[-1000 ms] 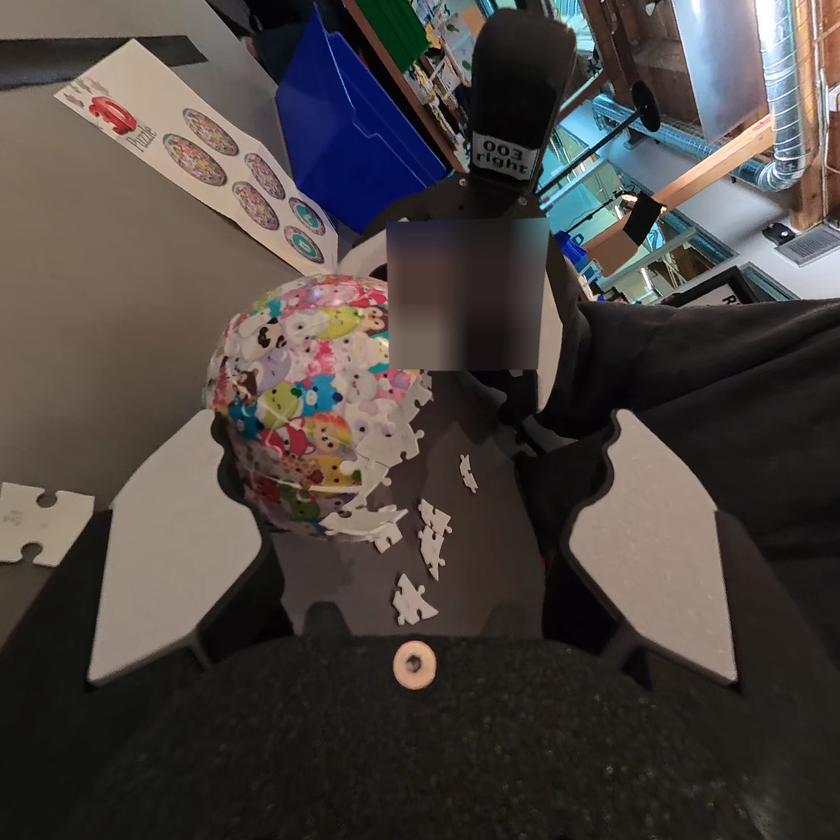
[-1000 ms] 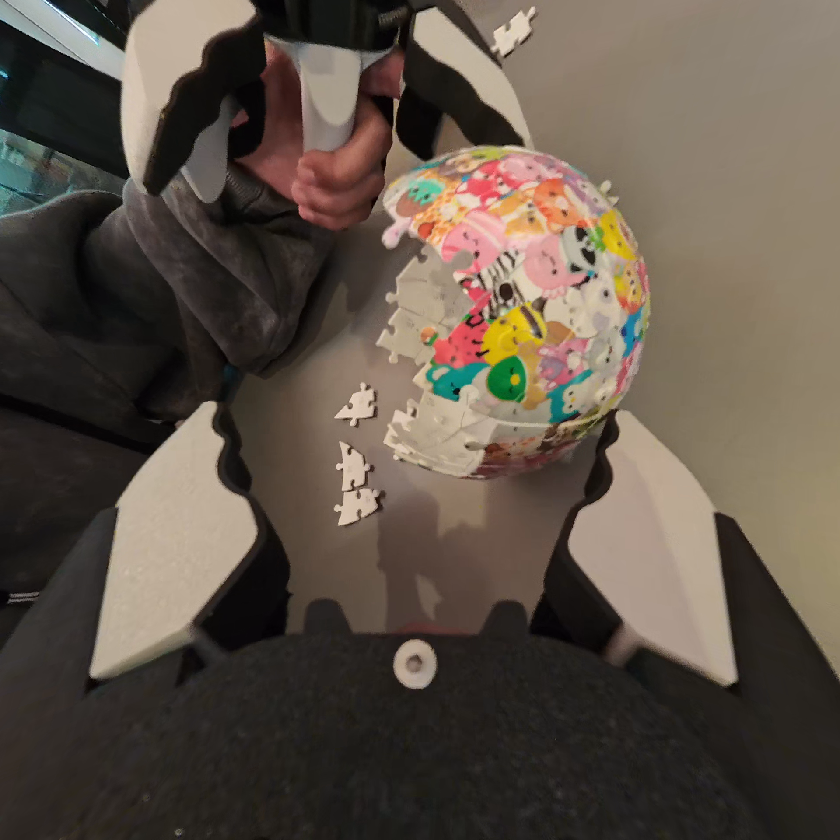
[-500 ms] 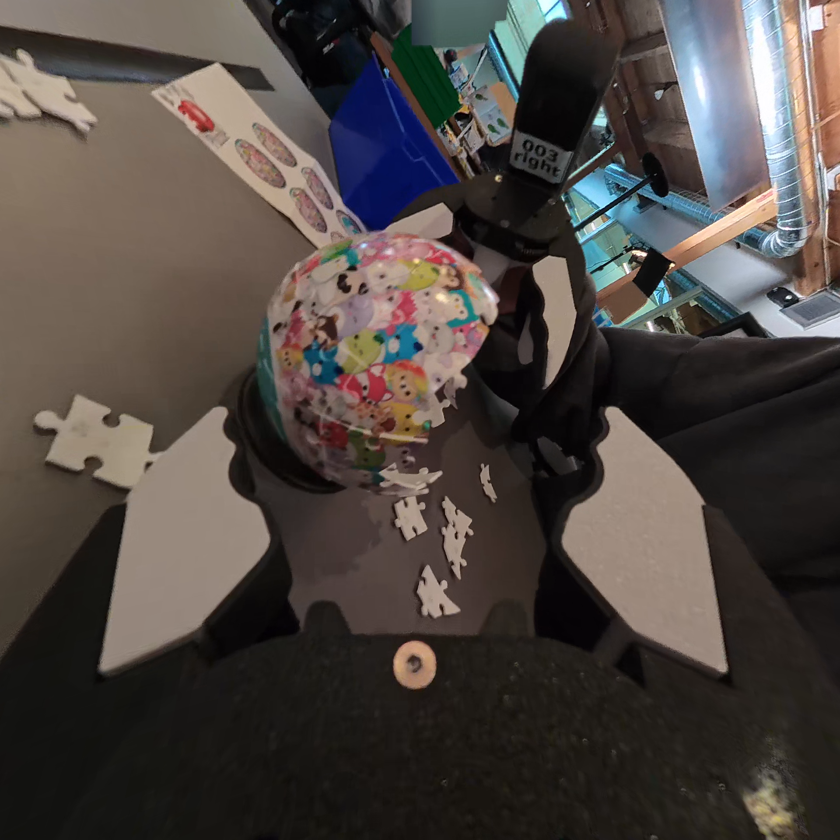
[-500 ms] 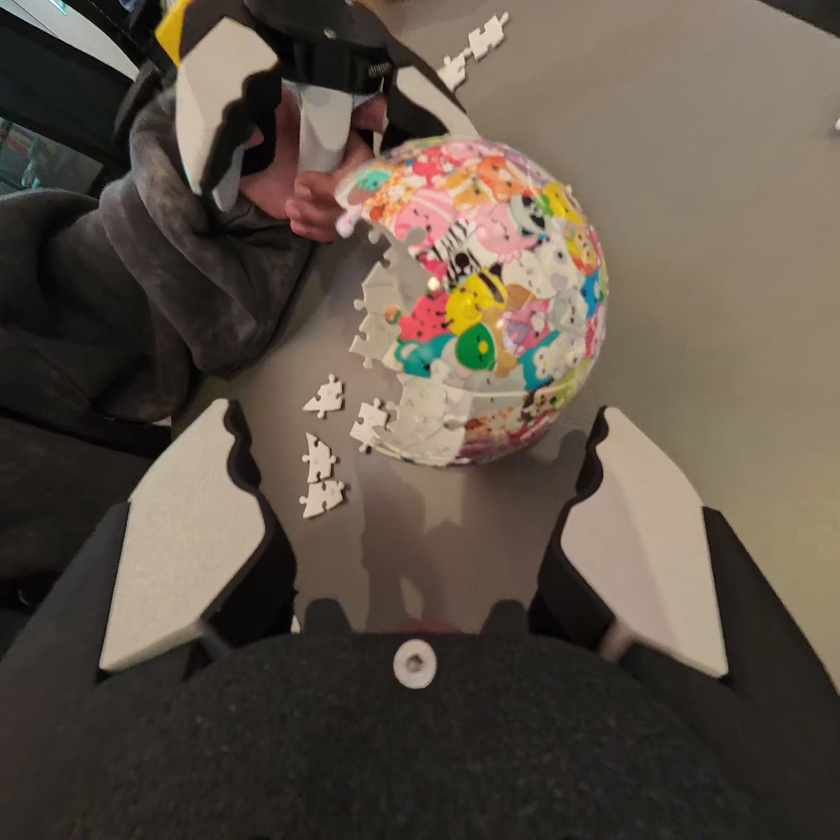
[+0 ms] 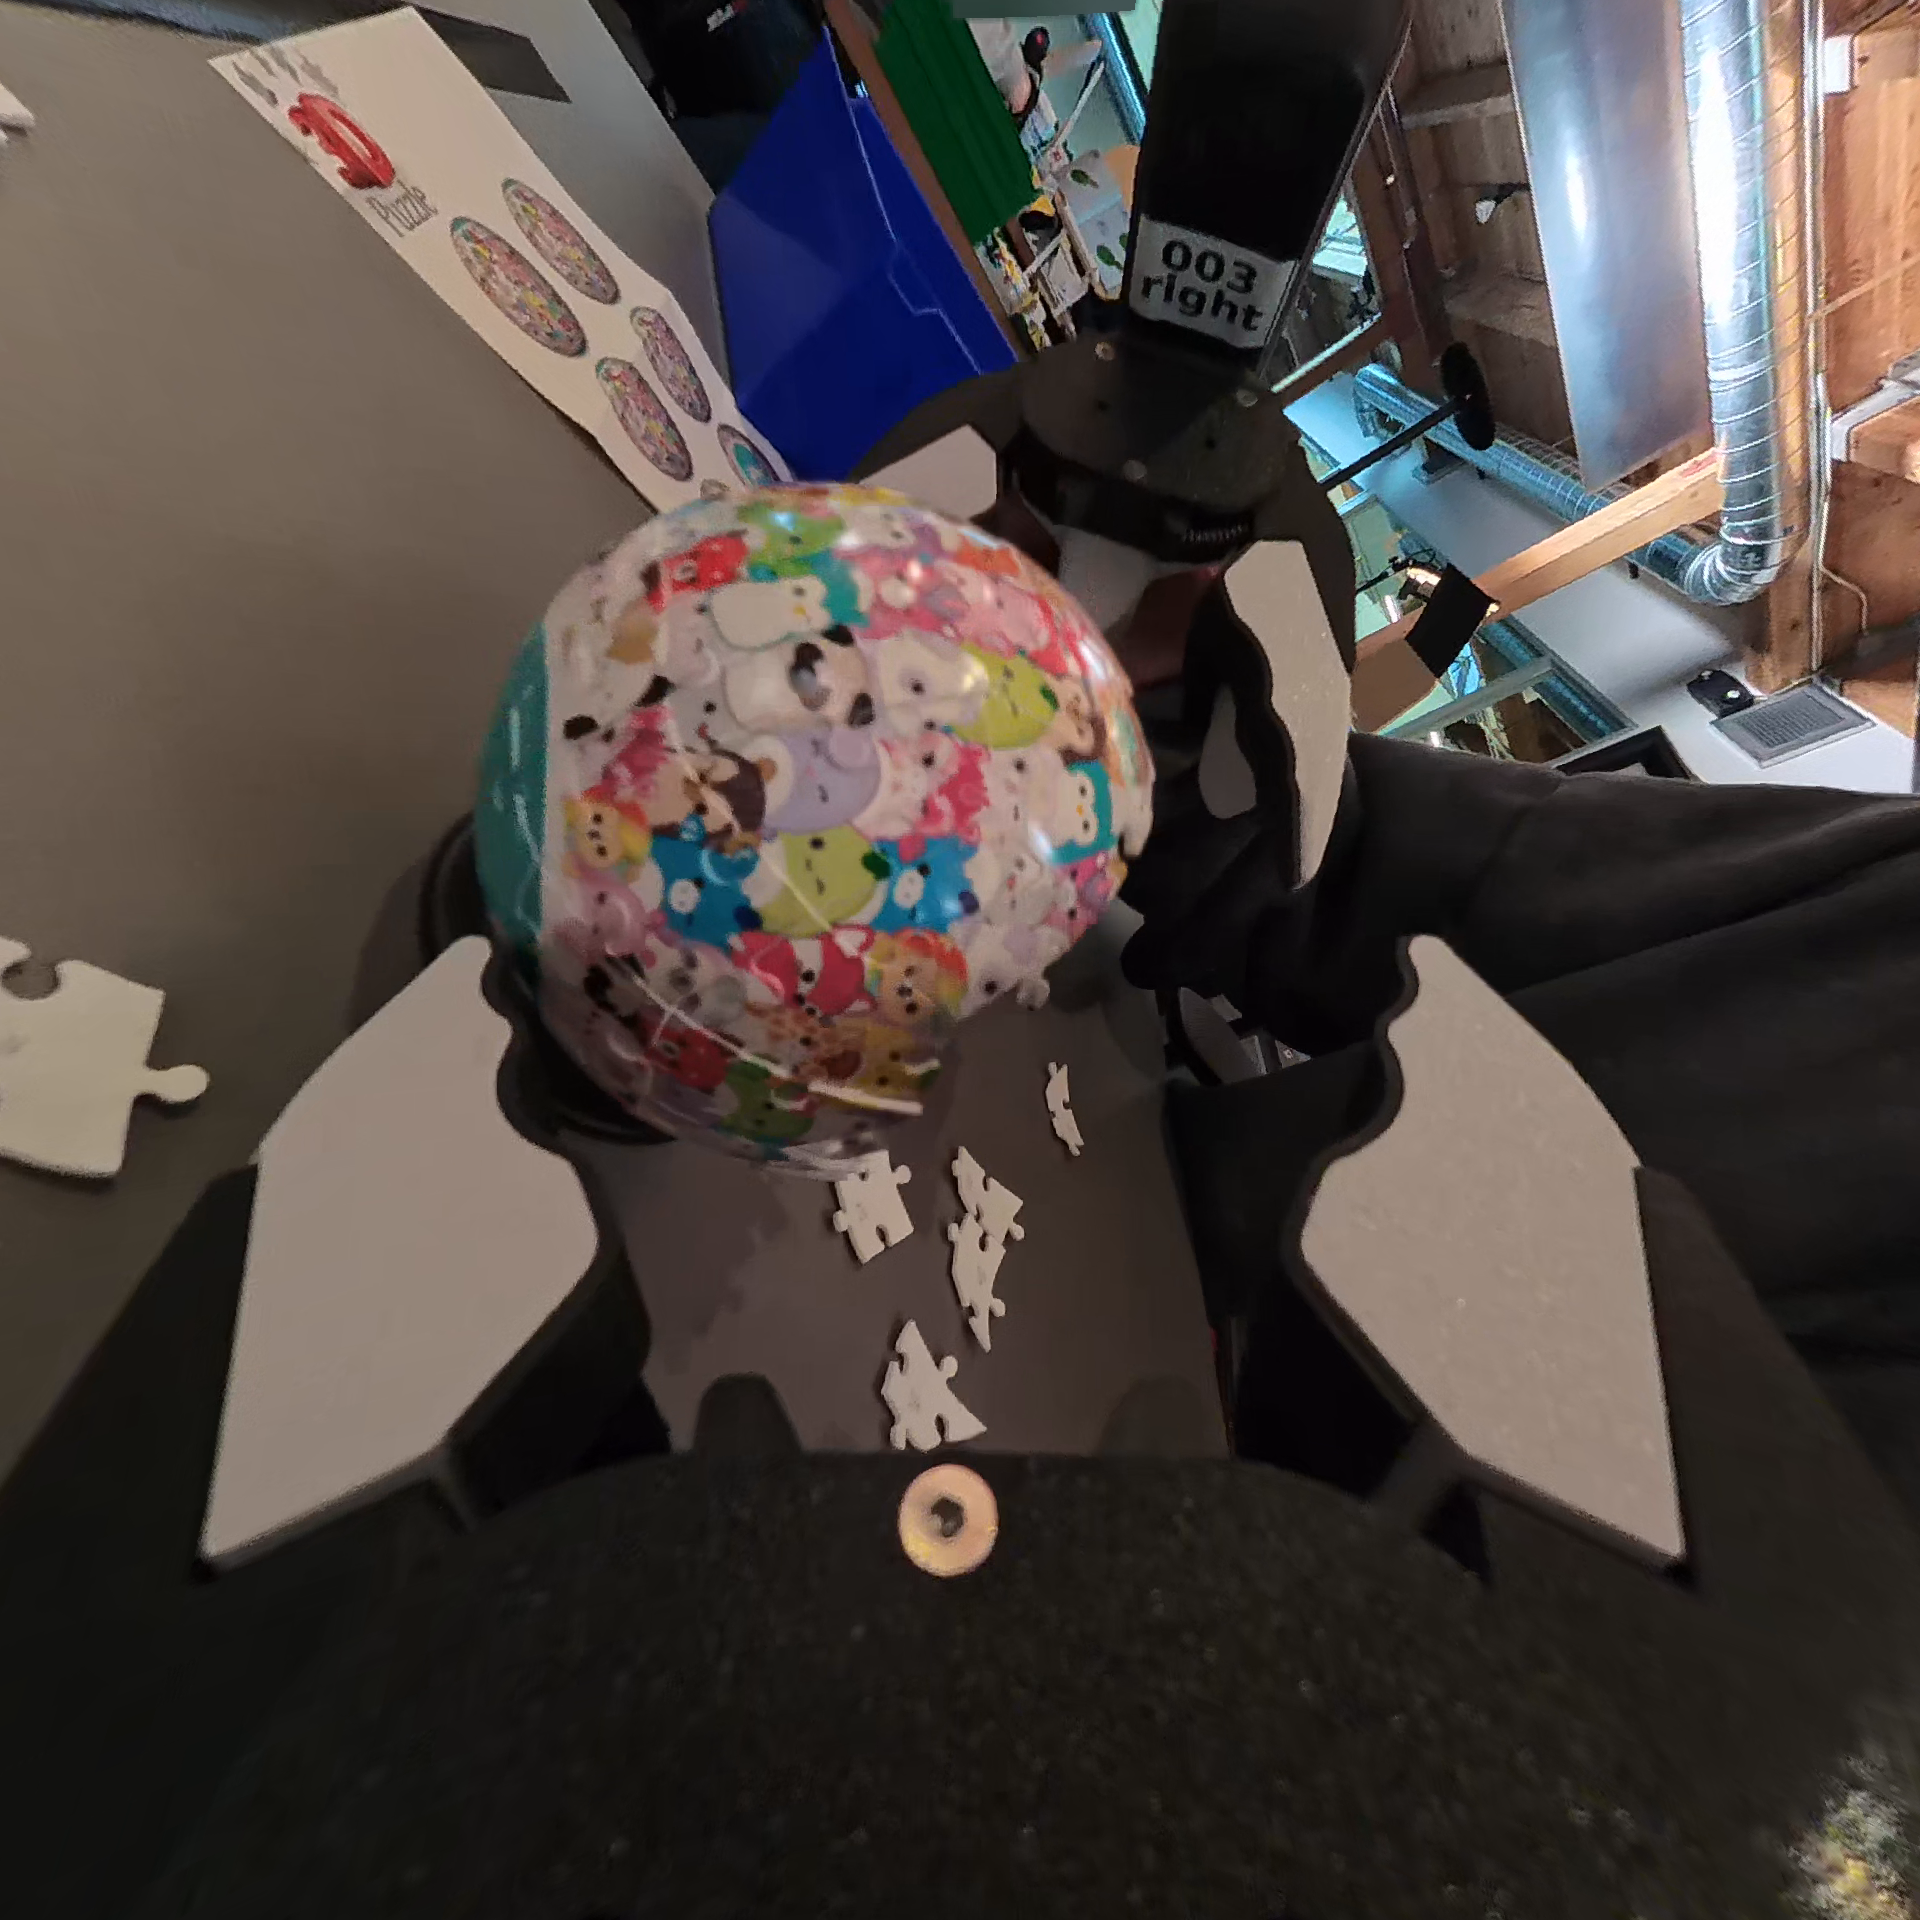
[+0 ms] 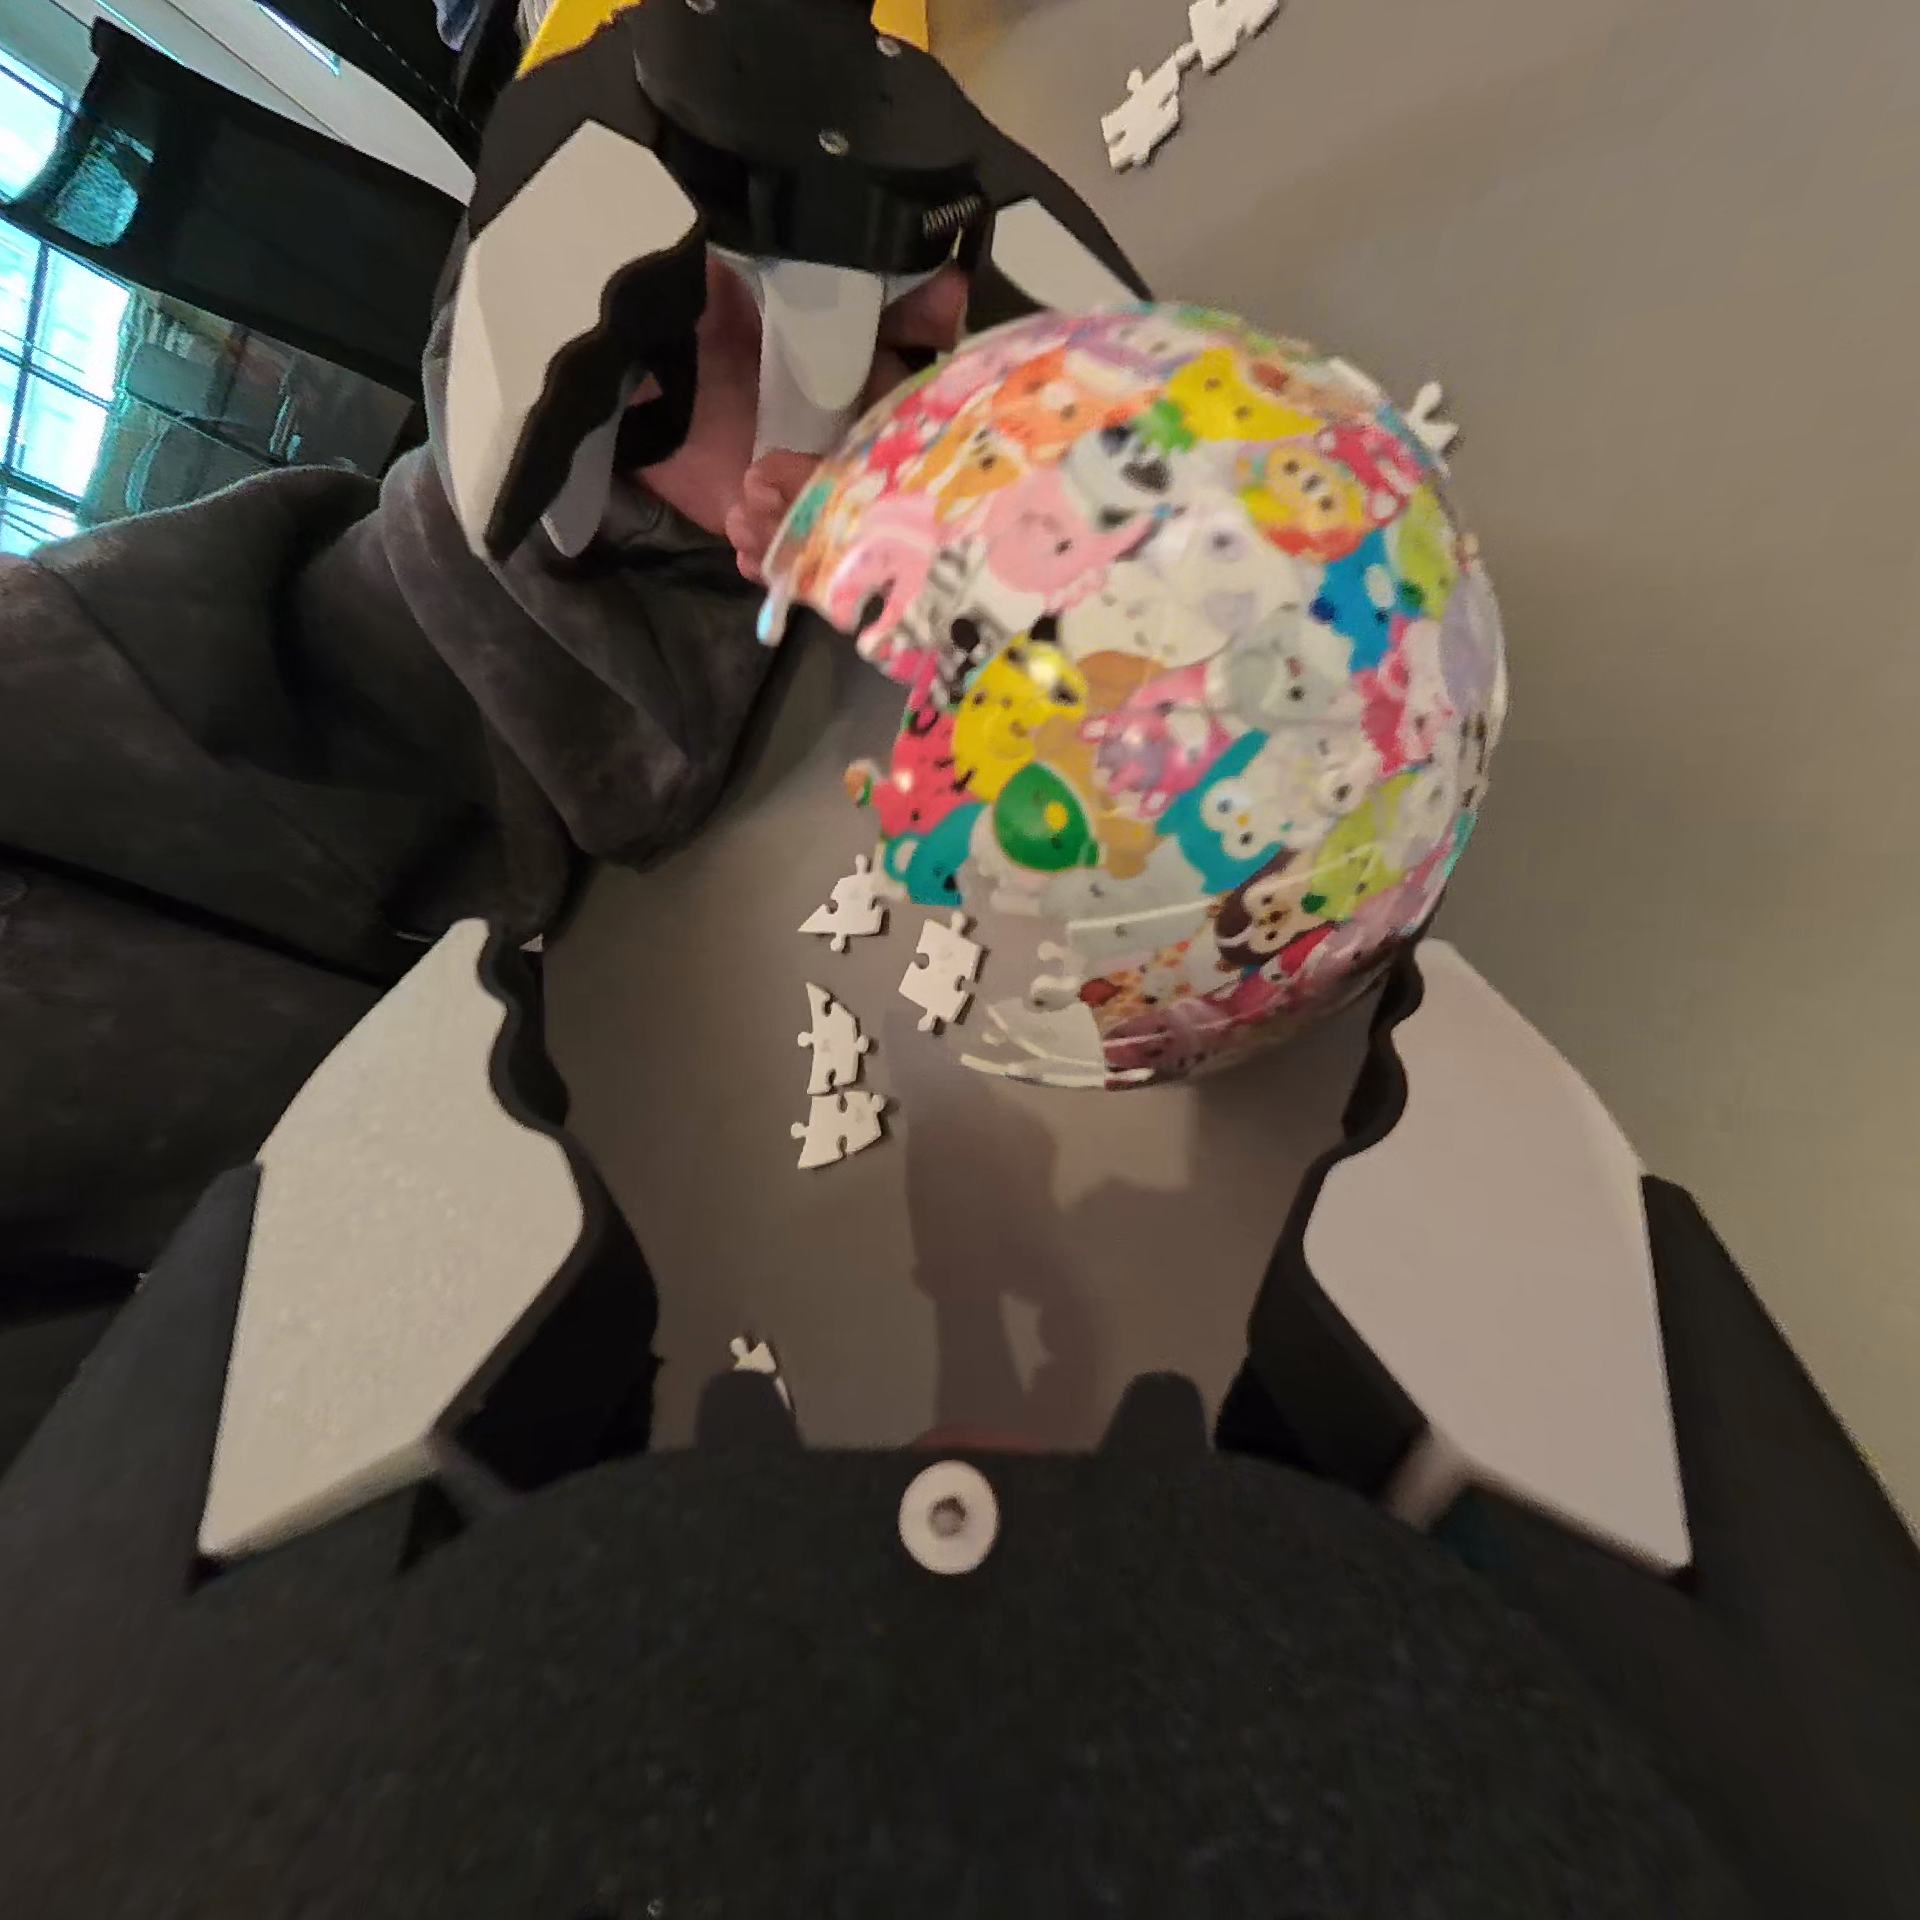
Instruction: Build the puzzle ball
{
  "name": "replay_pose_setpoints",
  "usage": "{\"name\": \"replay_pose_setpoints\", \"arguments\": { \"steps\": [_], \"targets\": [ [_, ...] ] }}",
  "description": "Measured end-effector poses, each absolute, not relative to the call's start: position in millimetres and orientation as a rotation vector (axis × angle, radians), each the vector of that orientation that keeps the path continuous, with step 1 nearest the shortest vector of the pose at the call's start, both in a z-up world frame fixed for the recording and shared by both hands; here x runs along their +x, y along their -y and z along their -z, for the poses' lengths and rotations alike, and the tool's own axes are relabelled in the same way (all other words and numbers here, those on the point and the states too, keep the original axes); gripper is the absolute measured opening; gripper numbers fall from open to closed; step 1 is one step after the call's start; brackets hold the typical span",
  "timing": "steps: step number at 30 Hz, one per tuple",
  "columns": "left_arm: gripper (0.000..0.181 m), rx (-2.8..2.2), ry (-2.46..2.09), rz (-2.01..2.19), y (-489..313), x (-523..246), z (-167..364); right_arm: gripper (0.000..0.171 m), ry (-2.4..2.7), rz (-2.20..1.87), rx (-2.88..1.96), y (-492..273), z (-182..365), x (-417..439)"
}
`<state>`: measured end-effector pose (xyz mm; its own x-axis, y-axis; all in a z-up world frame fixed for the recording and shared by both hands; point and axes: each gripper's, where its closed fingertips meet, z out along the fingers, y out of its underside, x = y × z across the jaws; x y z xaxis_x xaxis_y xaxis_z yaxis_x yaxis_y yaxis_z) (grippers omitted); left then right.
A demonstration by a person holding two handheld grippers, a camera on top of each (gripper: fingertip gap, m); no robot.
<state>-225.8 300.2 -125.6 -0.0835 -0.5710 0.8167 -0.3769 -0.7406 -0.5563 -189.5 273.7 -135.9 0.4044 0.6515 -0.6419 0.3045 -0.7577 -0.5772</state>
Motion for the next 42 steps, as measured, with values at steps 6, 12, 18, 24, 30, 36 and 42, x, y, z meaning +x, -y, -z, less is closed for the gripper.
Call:
{"name": "replay_pose_setpoints", "arguments": {
  "steps": [6, 12, 18, 24, 30, 36, 42],
  "targets": [
    [0.145, -1.960, -1.028, 1.901, -309, -226, 111, 0.145, 0.860, -1.189, -2.241, -289, 130, -191],
    [0.139, -1.932, -0.978, 1.926, -313, -226, 112, 0.143, 0.899, -1.120, -2.206, -289, 136, -191],
    [0.138, -1.918, -0.942, 1.902, -319, -235, 113, 0.135, 0.933, -0.831, -2.189, -285, 139, -166],
    [0.132, -1.855, -0.767, 1.796, -315, -280, 104, 0.111, 1.078, -0.583, -1.984, -226, 122, -179],
    [0.127, -1.820, -0.690, 1.631, -254, -318, 106, 0.107, 1.382, -0.207, -1.948, -218, 193, -229],
    [0.128, -1.742, -0.571, 1.779, -201, -340, 99, 0.123, 1.404, -0.354, -2.142, -239, 218, -238],
    [0.128, -1.708, -0.649, 1.739, -192, -347, 88, 0.125, 1.420, -0.379, -2.192, -244, 215, -244]
  ]
}}
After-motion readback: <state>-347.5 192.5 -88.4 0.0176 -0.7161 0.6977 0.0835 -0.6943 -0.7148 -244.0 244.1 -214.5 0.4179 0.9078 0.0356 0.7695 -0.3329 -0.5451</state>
